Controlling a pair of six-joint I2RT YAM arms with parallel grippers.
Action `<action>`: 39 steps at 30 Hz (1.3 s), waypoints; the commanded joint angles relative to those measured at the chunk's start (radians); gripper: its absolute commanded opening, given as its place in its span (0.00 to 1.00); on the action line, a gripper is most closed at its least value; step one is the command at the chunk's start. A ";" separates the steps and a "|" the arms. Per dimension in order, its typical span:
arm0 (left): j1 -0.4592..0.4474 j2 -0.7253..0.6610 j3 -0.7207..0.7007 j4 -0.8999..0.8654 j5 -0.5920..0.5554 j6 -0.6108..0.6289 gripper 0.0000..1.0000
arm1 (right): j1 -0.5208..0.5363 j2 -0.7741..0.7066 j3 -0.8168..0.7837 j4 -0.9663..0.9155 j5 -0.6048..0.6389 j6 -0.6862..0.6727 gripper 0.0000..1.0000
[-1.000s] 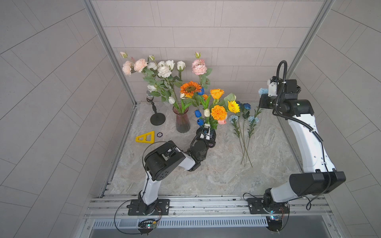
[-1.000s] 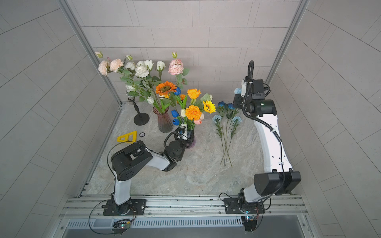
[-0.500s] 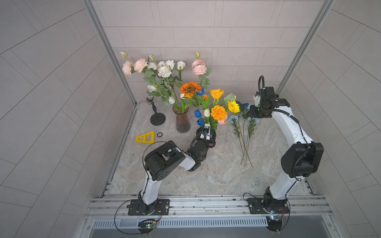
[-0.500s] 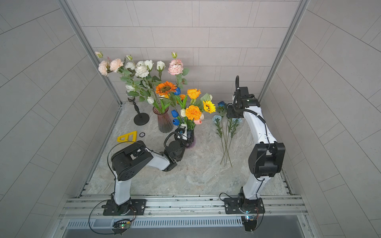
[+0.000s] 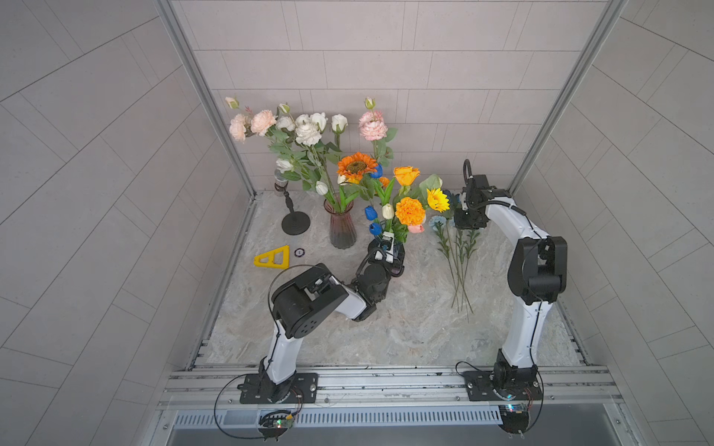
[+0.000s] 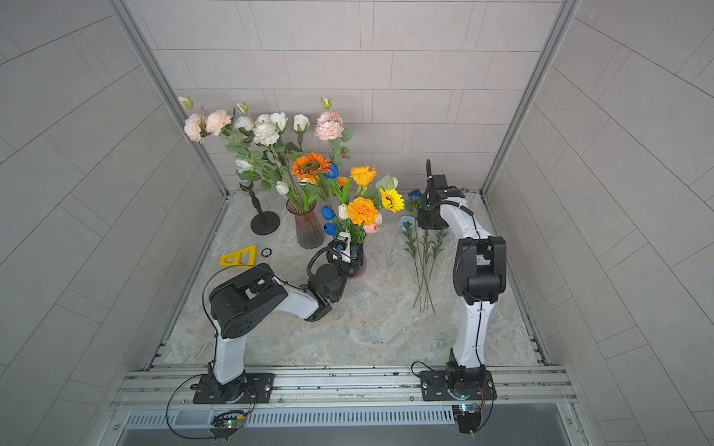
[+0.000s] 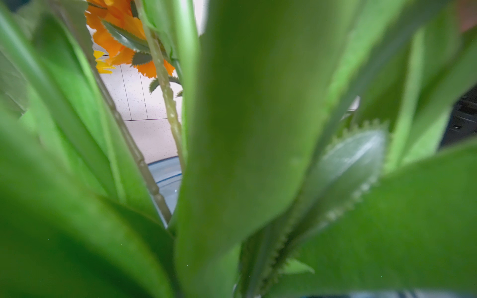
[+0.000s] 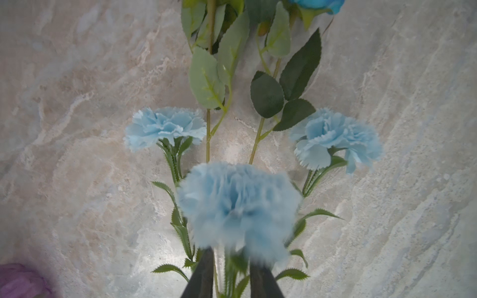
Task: Pick out blue flowers from the vase
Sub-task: Place the flower at the center of the board, then pick up the flower from the vase.
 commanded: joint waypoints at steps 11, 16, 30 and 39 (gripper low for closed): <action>0.027 0.069 0.005 -0.084 0.003 0.016 0.42 | 0.106 -0.355 -0.057 0.040 0.095 -0.036 0.51; 0.031 0.067 0.002 -0.083 0.012 0.013 0.41 | 0.175 -0.646 -0.154 0.138 0.035 -0.054 0.48; 0.031 0.069 0.003 -0.083 0.020 0.018 0.41 | 0.585 -0.715 -0.095 0.127 -0.288 -0.234 0.45; 0.031 0.069 0.002 -0.083 0.023 0.020 0.41 | 0.668 -0.539 0.008 0.048 -0.316 -0.315 0.39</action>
